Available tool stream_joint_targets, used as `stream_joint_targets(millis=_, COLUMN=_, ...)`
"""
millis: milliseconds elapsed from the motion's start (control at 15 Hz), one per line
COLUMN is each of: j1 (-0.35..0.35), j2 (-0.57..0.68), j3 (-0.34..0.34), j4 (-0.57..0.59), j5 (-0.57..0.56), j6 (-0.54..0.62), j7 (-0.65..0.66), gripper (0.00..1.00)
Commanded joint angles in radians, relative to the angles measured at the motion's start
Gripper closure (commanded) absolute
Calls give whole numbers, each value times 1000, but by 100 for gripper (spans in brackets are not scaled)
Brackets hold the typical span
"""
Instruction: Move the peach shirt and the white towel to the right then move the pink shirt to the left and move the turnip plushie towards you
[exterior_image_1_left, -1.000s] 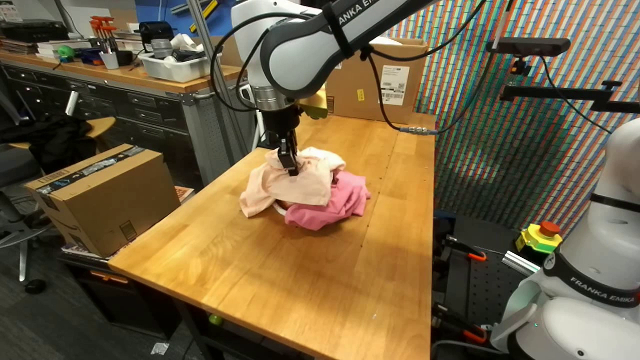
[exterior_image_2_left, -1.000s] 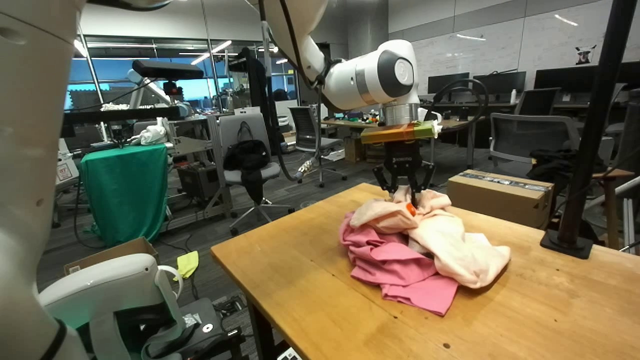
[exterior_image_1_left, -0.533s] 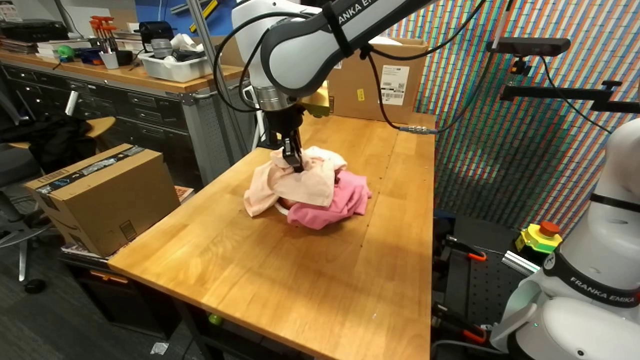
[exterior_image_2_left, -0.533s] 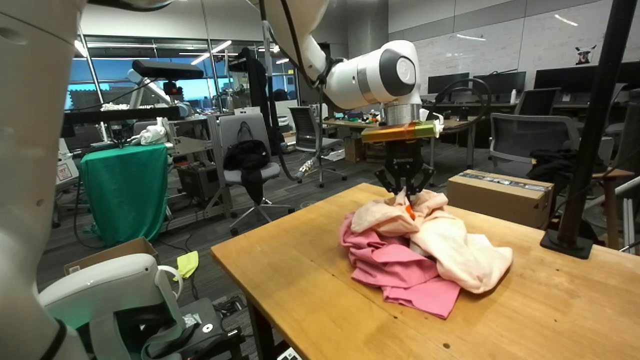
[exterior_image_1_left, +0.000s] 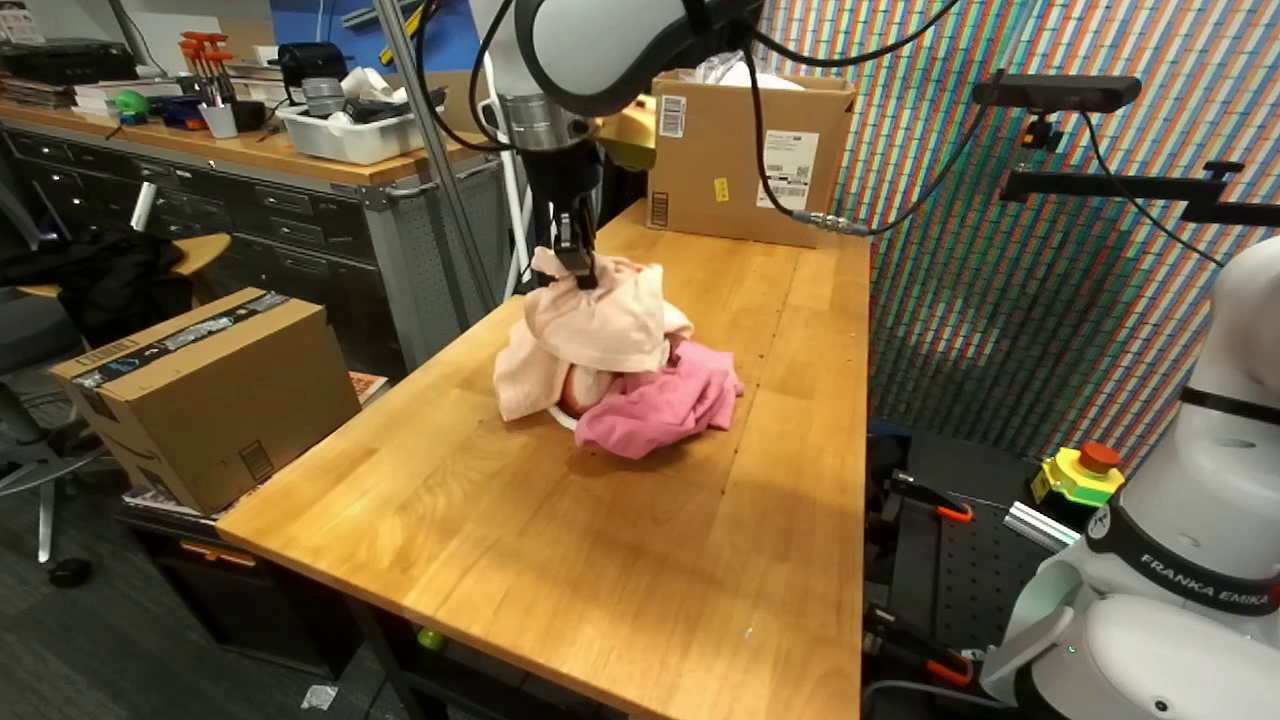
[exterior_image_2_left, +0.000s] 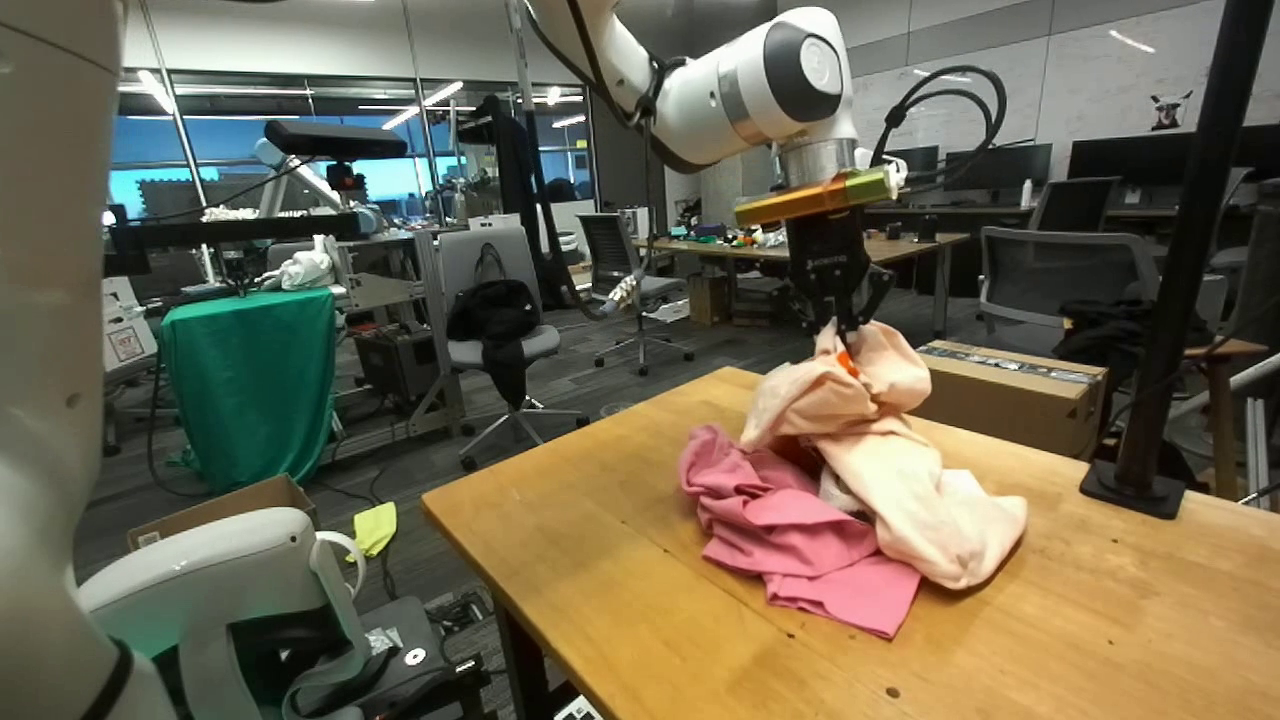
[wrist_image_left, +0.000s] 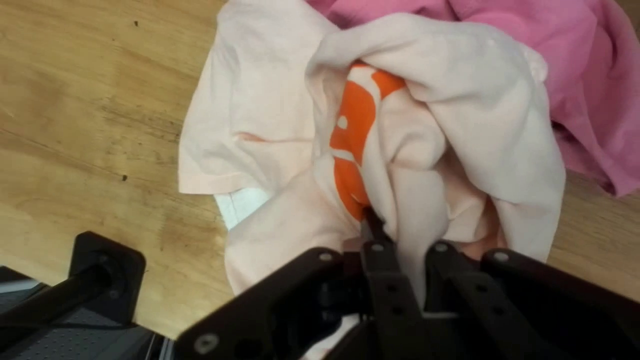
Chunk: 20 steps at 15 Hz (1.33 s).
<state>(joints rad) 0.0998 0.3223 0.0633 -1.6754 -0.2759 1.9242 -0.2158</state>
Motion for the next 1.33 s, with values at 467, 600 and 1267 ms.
stream_joint_targets(millis=467, j1=-12, j2=-148, j3=-19, j4=52, j5=-52, j6=-63, j7=68, gripper=91)
stream_joint_targets(millis=600, j1=-30, j2=-181, j3=-30, j4=33, j5=-44, j6=-65, j7=66, gripper=91)
stream_joint_targets(millis=1267, j1=-232, j2=-394, j3=-207, j4=-121, j5=-17, j6=-32, j7=27, gripper=92)
